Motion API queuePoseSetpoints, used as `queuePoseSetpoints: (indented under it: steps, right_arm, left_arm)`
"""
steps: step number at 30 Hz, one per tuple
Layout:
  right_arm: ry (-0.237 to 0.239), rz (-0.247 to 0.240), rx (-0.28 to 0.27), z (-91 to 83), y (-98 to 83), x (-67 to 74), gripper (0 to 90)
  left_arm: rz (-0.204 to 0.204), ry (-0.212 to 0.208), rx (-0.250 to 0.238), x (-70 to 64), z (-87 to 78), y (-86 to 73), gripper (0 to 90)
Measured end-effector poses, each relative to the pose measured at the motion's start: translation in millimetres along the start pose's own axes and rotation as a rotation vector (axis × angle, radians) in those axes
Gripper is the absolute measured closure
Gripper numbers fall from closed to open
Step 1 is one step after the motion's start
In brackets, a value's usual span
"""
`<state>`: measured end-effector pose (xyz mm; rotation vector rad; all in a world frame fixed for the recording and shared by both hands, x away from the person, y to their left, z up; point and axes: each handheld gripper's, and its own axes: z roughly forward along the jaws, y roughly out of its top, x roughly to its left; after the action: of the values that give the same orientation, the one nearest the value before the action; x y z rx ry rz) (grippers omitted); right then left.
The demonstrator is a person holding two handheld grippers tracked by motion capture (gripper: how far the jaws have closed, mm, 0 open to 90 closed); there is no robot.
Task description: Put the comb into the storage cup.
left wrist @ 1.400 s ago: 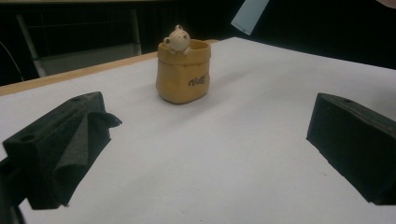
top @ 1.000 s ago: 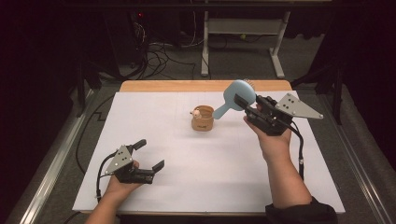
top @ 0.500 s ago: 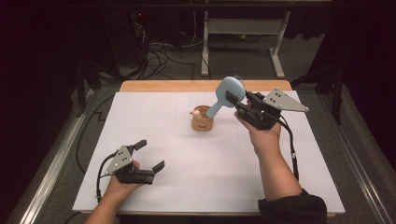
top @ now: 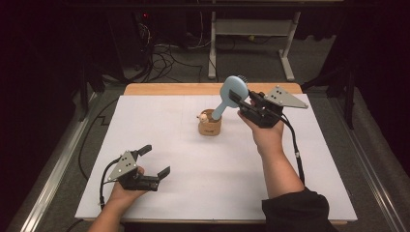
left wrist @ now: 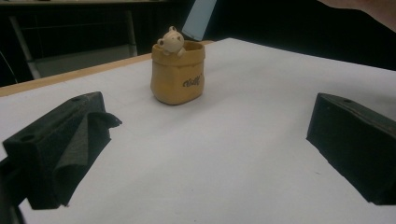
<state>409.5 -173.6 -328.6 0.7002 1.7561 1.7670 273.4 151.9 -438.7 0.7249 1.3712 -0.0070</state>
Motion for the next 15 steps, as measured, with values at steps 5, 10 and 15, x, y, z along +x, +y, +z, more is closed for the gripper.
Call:
queuePoseSetpoints:
  steps: [5,10,15]
  right_arm:
    - [-0.001,0.008,0.013,9.4,-4.1,-1.7,65.1]
    - [-0.003,0.011,0.023,17.8,-8.2,-1.0,65.0]
    - [-0.003,0.016,0.031,24.7,-12.1,-1.3,65.0]
  left_arm:
    - [-0.001,0.0,0.0,-0.1,-0.3,0.1,0.5]
    - [0.003,-0.006,0.002,0.5,-1.1,1.2,0.5]
    - [-0.006,-0.003,0.001,-0.2,-1.6,1.4,0.5]
